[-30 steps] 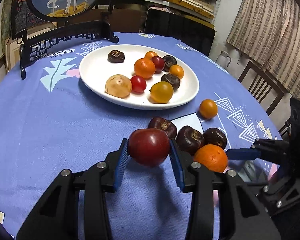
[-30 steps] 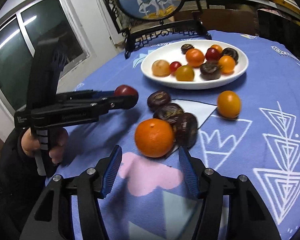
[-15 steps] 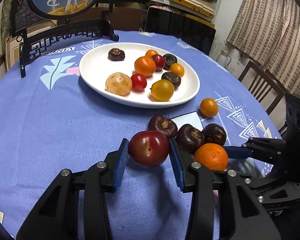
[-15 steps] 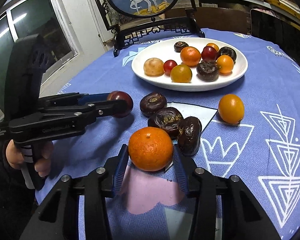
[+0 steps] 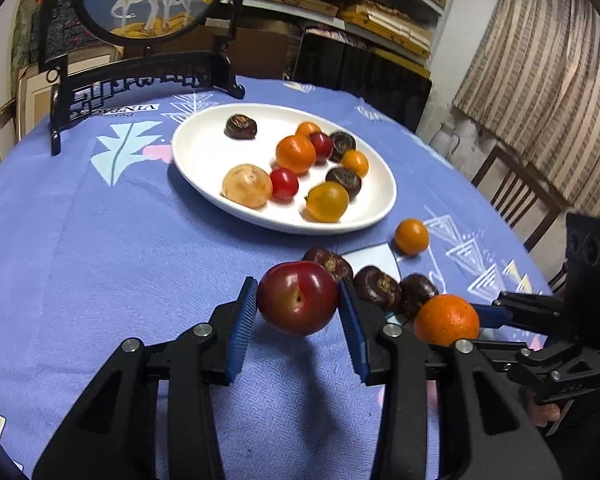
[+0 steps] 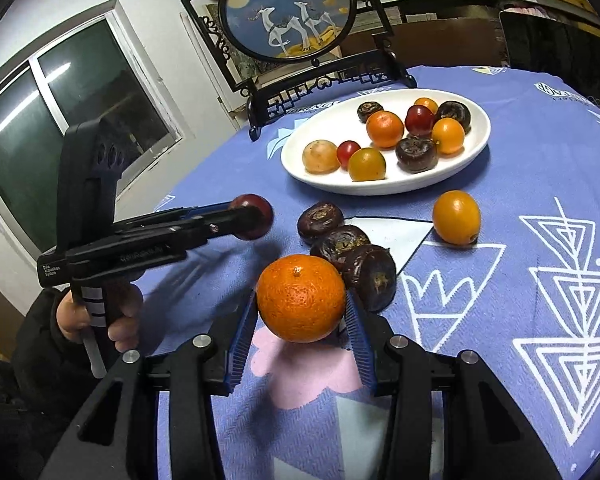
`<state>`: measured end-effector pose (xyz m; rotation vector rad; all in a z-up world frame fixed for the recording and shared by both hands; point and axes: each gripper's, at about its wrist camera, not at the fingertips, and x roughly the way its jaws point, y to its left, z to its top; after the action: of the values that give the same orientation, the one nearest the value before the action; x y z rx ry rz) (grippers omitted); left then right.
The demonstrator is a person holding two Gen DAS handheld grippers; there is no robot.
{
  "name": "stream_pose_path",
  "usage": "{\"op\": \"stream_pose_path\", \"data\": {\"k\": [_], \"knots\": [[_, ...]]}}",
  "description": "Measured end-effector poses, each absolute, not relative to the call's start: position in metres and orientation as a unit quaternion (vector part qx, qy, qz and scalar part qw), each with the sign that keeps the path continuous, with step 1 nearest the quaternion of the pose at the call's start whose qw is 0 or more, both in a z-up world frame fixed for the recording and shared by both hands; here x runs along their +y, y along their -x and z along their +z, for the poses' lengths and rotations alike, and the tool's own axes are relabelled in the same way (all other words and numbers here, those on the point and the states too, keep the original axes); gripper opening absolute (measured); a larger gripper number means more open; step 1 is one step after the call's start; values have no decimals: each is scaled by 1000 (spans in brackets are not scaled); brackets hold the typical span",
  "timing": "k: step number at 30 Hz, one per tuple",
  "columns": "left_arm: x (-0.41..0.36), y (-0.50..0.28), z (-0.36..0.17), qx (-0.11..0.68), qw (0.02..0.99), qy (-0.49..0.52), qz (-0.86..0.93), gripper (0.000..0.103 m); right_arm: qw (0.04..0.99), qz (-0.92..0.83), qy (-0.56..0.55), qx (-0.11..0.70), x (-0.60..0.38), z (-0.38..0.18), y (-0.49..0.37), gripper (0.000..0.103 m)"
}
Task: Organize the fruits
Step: 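Carry the plum onto the plate with the left tool while the right tool releases the mandarin there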
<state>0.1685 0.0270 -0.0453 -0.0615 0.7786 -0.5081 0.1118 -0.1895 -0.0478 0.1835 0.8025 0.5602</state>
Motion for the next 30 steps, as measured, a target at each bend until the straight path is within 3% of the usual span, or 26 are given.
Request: {"op": "stream_pose_path", "data": {"k": [8,14,25,27,30], "knots": [[32,-174,-23,355,905,39,-231,40,894,251,-81,361,-204,-12,-133,45],[13,-219,-2,351,911,8,-216,40,894,242,-114,360,-203,28,-218,45],[8,-306,-27,379,907,20,-185,41,880,211,-125,408,-163,-4,-328,45],[5,-306,-28,377,907,19,-185,44,880,205,-119,412,-158,-7,-332,47],[6,-300,-27,368,911,16,-185,59,885,204,-126,400,-162,-6,-329,50]]}}
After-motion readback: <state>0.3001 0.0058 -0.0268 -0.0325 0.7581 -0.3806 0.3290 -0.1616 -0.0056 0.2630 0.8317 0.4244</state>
